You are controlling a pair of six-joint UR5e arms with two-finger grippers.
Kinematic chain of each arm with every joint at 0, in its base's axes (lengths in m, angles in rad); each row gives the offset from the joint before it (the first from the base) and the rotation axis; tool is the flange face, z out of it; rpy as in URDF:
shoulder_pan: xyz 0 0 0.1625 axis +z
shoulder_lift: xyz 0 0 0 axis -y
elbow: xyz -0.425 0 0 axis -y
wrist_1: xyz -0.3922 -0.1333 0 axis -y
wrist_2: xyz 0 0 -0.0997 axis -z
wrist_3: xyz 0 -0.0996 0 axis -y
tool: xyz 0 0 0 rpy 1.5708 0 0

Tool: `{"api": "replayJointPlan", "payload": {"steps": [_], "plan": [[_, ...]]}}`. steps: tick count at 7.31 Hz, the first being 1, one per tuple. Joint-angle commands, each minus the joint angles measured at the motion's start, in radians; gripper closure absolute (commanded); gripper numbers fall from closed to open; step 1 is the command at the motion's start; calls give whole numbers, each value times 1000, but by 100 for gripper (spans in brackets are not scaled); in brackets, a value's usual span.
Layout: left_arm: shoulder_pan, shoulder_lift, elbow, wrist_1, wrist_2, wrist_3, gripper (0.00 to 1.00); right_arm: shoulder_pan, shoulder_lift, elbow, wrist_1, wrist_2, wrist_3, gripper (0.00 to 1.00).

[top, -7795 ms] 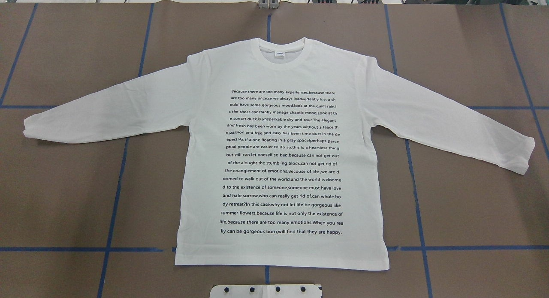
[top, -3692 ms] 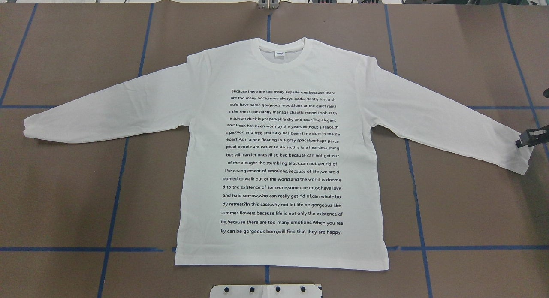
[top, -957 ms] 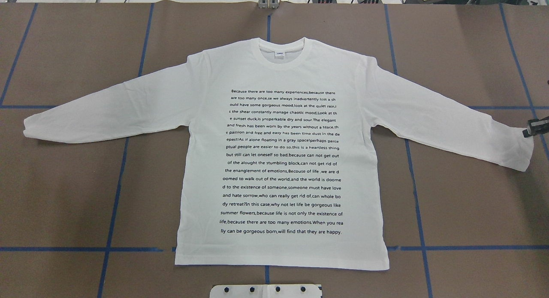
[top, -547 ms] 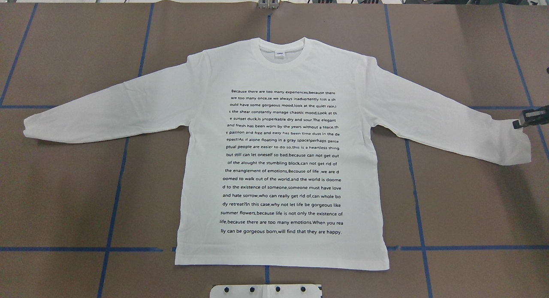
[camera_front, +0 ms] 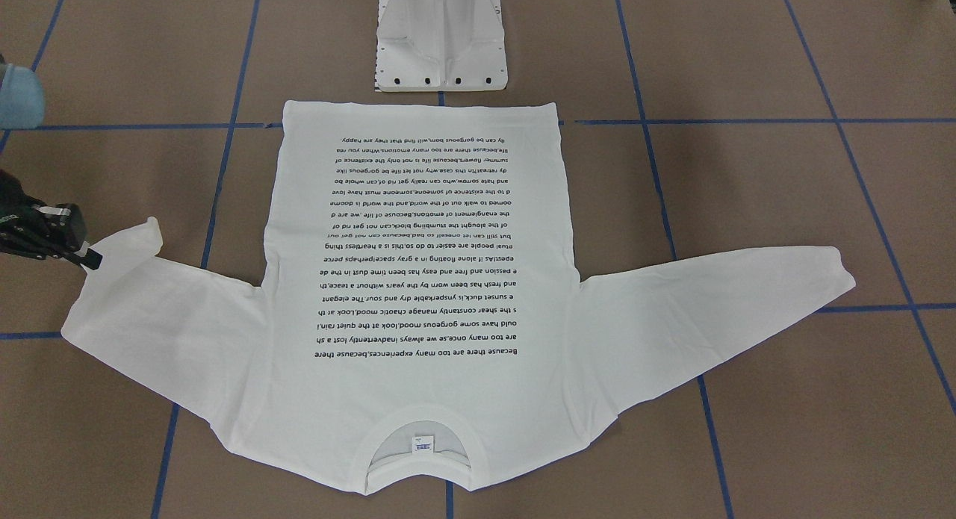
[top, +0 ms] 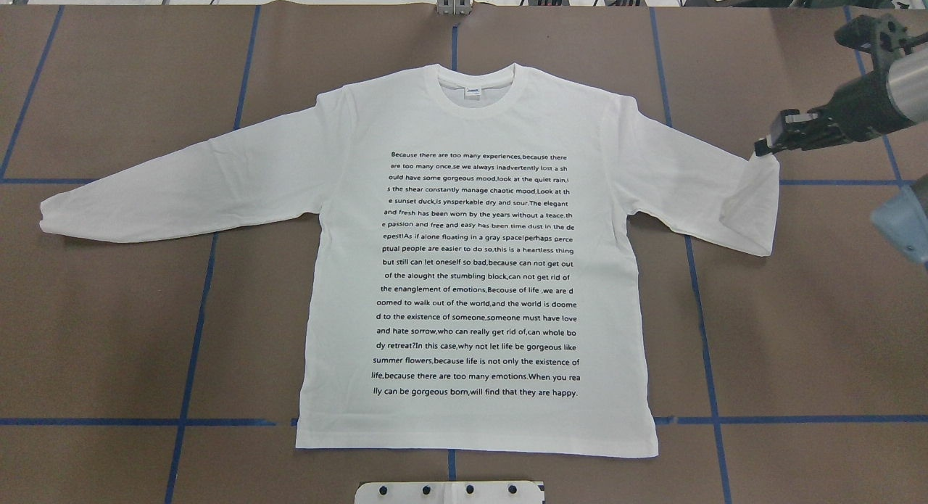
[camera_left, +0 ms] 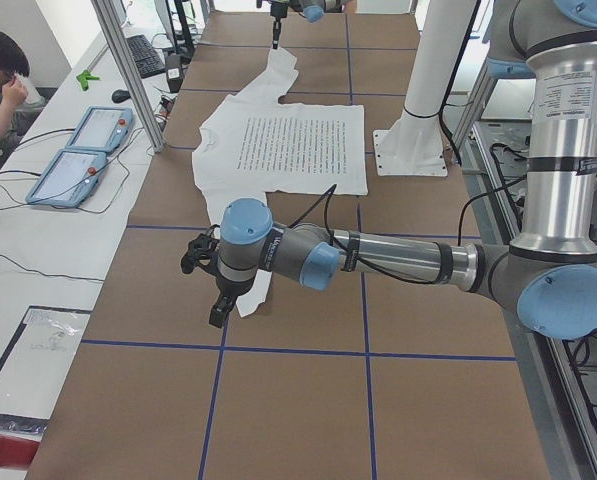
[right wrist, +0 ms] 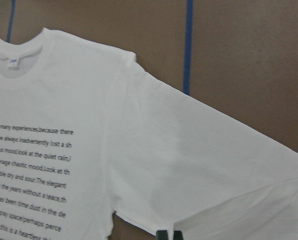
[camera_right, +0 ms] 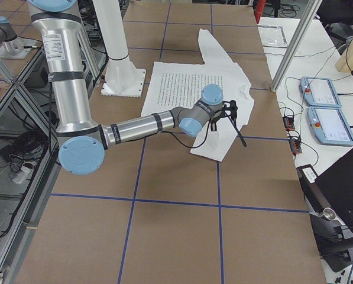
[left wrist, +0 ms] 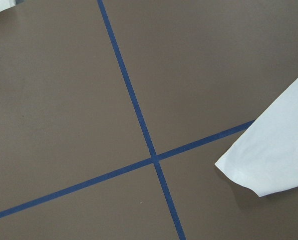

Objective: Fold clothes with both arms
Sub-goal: 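Reach the right gripper to the sleeve nearest it and grasp it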

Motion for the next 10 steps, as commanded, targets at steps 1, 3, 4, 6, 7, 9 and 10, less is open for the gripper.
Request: {"api": "replayJointPlan", "payload": {"steps": [1, 3, 4, 6, 7, 9, 10], "plan": [[-2, 0, 12, -25, 1, -20, 0, -70, 209, -18, -8, -3, 171, 100], [-2, 3, 22, -27, 1, -20, 0, -183, 415, -74, -9, -142, 285, 100], [-2, 3, 30, -27, 6, -17, 0, -266, 523, -120, -9, -269, 298, 100], [-3, 6, 42, -27, 6, -20, 0, -398, 711, -220, -89, -423, 301, 100], [-3, 6, 45, -27, 7, -20, 0, -432, 748, -242, -127, -451, 299, 100], [-5, 3, 48, -27, 7, -20, 0, -479, 753, -306, -126, -488, 295, 100], [-6, 1, 48, -27, 7, -22, 0, -490, 774, -385, -125, -500, 295, 100]]}}
